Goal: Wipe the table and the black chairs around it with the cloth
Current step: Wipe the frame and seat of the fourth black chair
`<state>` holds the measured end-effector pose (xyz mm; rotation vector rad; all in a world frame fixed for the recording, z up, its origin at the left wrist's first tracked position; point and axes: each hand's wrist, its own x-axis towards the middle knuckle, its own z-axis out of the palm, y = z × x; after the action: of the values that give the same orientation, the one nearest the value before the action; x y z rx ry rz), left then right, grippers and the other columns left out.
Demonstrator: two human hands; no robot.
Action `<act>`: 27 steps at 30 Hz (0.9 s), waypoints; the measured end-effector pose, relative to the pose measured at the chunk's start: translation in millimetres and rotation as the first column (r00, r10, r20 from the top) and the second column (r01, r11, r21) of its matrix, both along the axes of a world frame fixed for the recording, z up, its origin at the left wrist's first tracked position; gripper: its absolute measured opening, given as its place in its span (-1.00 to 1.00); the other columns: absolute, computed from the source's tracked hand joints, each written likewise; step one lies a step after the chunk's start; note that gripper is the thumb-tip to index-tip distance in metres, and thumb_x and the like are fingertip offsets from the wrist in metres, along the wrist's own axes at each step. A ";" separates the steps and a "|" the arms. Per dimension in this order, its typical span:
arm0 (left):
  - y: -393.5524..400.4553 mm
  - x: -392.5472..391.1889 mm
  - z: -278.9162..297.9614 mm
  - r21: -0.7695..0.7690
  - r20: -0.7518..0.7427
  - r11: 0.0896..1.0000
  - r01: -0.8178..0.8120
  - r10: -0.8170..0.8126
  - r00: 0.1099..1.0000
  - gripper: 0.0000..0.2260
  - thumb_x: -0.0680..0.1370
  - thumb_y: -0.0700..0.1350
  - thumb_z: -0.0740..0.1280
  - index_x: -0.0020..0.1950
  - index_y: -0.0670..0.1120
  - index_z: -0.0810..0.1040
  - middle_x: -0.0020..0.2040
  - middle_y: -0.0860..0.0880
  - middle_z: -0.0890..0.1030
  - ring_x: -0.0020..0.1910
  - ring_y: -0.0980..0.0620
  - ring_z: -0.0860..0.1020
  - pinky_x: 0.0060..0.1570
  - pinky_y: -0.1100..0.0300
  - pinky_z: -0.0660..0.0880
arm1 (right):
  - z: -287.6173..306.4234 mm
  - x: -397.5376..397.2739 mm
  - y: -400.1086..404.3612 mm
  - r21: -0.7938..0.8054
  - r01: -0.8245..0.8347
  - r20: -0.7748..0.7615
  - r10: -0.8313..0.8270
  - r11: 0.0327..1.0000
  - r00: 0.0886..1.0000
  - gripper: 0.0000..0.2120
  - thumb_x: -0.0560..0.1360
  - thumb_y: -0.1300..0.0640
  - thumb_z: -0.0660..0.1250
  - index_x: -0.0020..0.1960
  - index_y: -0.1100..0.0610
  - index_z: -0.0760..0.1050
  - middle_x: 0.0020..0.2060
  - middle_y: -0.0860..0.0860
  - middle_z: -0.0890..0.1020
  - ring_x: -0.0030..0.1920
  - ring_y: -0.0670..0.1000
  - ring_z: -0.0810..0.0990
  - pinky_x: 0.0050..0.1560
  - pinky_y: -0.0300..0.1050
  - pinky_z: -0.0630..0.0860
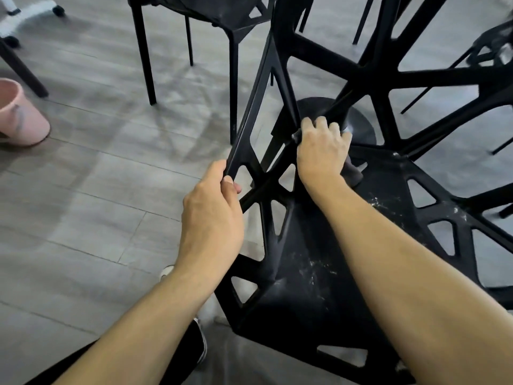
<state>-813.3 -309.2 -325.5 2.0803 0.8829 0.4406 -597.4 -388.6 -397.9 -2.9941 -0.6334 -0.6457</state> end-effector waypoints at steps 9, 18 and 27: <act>-1.0 3.8 1.1 0.030 -0.038 1.000 0.002 -0.001 0.999 -0.76 0.69 -0.14 0.08 0.23 0.01 0.49 -0.16 0.17 0.61 -0.07 -0.06 0.62 -0.04 -0.05 0.57 | 18.1 -12.6 -19.0 0.222 -0.046 -0.331 0.120 0.974 0.936 -0.79 0.60 0.06 0.22 0.11 0.11 0.57 0.09 0.11 0.57 0.10 0.23 0.58 -0.09 -0.01 0.33; -7.3 0.8 4.3 0.065 -0.058 0.998 -0.026 0.029 0.998 -0.77 0.68 -0.17 0.05 0.18 -0.04 0.46 -0.12 0.07 0.64 -0.08 -0.12 0.60 -0.06 -0.04 0.55 | 12.1 -123.4 -28.1 0.426 -0.088 -0.361 0.258 0.901 0.896 -0.78 0.59 0.06 0.26 0.16 0.14 0.50 0.11 0.11 0.55 0.06 0.19 0.56 -0.10 0.01 0.41; -13.6 -4.7 10.7 0.042 -0.098 0.996 -0.074 0.078 0.992 -0.77 0.64 -0.19 0.05 0.20 -0.07 0.44 -0.03 -0.01 0.64 -0.03 -0.16 0.58 0.01 -0.08 0.53 | 11.2 -207.3 -49.4 0.353 -0.113 -0.256 0.212 0.929 0.943 -0.82 0.43 0.10 0.41 0.00 0.12 0.55 -0.12 0.09 0.57 -0.14 0.17 0.55 -0.20 0.04 0.43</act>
<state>-818.0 -322.8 -314.8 2.1238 1.0228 0.3991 -804.7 -438.0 -386.7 -2.6108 -0.6671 -0.2610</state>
